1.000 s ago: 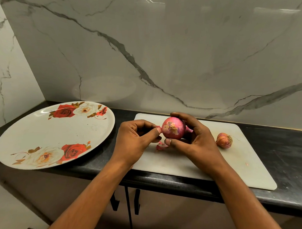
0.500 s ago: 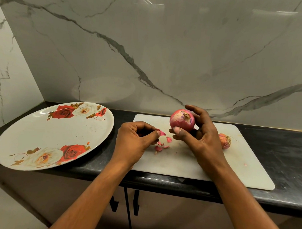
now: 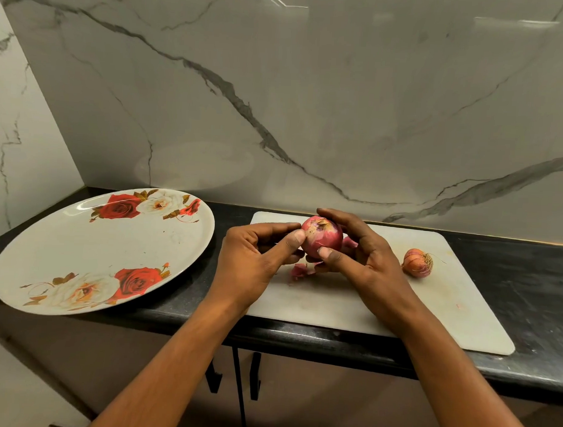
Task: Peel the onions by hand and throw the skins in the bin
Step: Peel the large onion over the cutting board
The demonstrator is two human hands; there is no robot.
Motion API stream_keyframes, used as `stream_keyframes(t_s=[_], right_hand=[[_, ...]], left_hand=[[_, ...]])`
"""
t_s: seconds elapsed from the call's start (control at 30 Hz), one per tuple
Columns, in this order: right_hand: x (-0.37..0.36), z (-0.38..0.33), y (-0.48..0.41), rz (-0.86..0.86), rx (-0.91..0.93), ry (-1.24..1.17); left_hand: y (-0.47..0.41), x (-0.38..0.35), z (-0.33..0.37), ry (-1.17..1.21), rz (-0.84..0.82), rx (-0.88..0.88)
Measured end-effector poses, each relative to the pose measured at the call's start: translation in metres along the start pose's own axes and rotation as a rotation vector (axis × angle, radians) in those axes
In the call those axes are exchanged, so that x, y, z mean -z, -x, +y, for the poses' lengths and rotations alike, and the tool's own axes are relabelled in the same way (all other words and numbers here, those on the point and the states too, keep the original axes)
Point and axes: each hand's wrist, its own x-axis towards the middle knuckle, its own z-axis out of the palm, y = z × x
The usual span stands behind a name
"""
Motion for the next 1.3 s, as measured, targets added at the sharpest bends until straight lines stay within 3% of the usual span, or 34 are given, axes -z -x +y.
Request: stream_keyframes(t_s=[0.47,0.83,1.3], right_hand=[[0.001,0.001,-0.001,-0.020,0.025,0.072],[0.000,0.006,-0.002,-0.115,0.012,0.132],[-0.002,0.005,-0.004,-0.127,-0.060,-0.072]], left_hand=[[0.000,0.003,0.001,0.038,-0.028,0.006],[-0.004,0.000,0.001,0.092,-0.262,0.072],[-0.007,0.003,0.002,0.130,-0.209,0.087]])
